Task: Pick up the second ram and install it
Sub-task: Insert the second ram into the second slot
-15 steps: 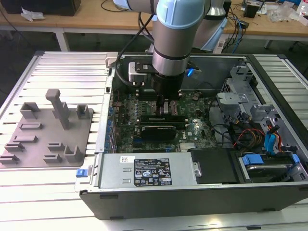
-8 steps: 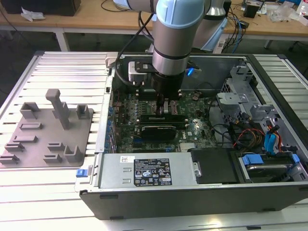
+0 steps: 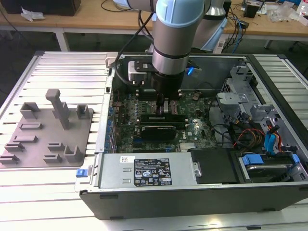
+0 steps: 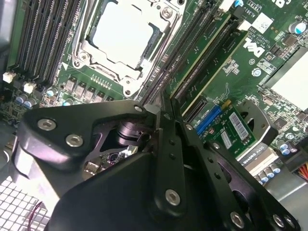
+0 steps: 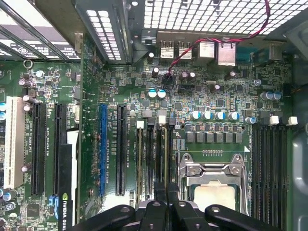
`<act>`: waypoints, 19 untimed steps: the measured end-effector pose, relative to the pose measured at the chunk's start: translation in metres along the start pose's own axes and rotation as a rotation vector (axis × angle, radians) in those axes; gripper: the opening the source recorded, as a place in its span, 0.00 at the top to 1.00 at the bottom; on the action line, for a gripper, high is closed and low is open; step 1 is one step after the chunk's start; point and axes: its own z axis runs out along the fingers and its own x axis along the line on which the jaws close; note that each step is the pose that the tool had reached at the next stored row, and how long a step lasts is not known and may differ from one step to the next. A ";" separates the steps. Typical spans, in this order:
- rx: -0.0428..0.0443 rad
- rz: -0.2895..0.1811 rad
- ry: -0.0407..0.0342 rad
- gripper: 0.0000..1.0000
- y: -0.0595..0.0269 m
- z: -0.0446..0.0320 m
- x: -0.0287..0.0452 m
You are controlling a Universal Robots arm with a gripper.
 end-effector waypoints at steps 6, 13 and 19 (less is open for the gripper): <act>0.0051 0.003 0.0004 0.91 0.0004 -0.0018 -0.0001; 0.0300 0.017 0.0015 0.91 0.0030 -0.0015 -0.0002; 0.0328 0.030 0.0017 0.91 0.0079 -0.0011 -0.0002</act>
